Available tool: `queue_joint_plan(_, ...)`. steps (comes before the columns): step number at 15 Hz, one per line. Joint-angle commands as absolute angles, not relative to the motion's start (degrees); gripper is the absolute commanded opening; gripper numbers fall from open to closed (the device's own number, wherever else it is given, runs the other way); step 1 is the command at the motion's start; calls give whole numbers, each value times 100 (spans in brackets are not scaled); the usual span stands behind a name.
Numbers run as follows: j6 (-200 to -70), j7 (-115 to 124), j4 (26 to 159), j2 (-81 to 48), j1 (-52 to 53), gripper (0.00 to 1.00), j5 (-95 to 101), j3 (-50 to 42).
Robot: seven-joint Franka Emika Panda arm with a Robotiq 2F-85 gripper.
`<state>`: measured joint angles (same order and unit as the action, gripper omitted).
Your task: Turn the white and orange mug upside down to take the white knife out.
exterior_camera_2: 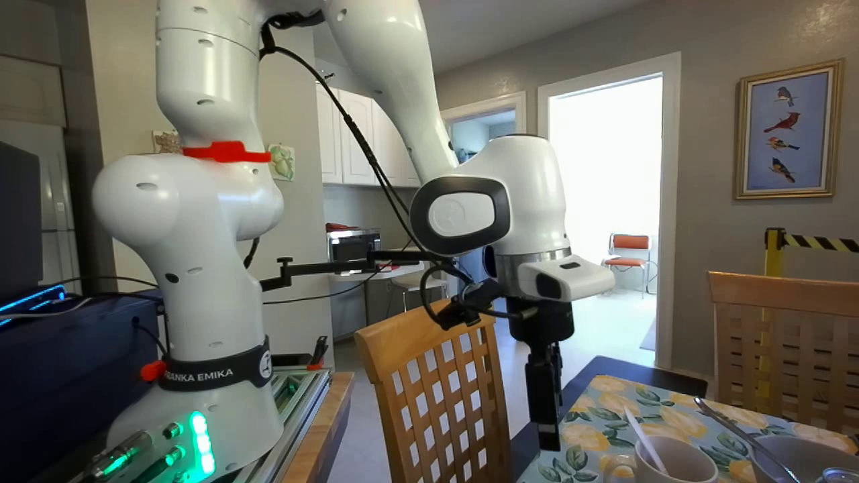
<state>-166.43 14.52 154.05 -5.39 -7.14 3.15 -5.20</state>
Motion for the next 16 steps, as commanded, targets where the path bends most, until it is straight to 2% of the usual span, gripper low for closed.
queue_joint_plan(1, -17108, 1589, 15136, -1157, -556, 100, 372, -777)
queue_joint_plan(10, -17743, 1515, 14762, -1884, -231, 100, -443, -548)
queue_joint_plan(16, -17788, 1878, 14268, -2375, 437, 100, -533, -1119)
